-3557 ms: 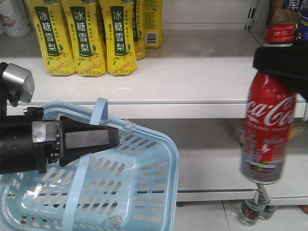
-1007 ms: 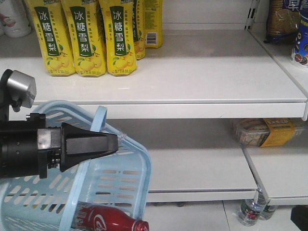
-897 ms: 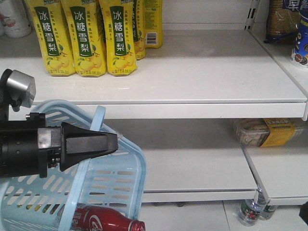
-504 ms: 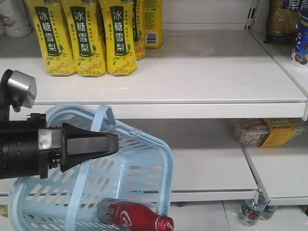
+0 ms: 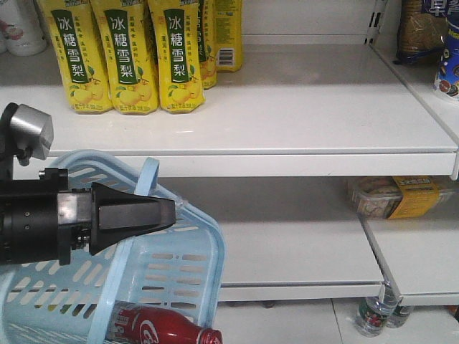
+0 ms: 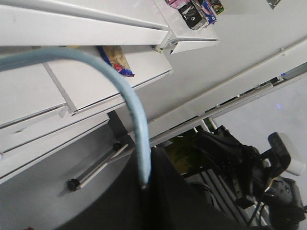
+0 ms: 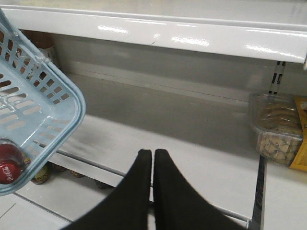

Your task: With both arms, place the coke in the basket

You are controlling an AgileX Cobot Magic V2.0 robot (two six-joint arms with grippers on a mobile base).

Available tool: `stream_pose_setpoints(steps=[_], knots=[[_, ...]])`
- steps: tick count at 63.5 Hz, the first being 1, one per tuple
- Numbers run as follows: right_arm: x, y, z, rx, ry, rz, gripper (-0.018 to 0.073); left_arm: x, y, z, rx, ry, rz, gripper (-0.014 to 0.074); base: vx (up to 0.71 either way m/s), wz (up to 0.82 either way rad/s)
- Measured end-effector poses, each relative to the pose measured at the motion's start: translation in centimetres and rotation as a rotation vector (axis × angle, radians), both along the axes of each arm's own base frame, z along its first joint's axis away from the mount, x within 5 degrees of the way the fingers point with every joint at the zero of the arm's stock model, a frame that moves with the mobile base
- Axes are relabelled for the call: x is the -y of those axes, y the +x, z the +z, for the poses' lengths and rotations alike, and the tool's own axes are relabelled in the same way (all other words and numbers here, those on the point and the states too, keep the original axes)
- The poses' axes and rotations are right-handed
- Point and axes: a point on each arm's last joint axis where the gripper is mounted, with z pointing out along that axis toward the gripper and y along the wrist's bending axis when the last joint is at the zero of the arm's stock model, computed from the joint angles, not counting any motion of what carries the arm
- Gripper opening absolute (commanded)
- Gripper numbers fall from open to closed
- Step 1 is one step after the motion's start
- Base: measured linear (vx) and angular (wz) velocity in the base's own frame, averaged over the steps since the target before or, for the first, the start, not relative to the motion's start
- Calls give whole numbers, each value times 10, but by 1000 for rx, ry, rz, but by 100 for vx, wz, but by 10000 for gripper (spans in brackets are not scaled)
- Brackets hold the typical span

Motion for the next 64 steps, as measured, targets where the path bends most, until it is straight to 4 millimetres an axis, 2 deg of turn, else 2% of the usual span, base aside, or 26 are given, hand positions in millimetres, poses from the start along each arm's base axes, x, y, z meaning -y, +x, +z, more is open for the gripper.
stream_pose_setpoints(steps=[15,32,45,64], knots=[[0,0,0,1,0,0,-5,-4,2,-11,235,226,-44,-8,0,0],[0,0,0,1,0,0,-5,-10,-3,-10,251,265,19,-6,0,0],[0,0,0,1,0,0,-5,-33,-26,-14,164,298,258,-6,0,0],[0,0,0,1,0,0,-5,-68,-78,-58,27,400,495,-6,0,0]])
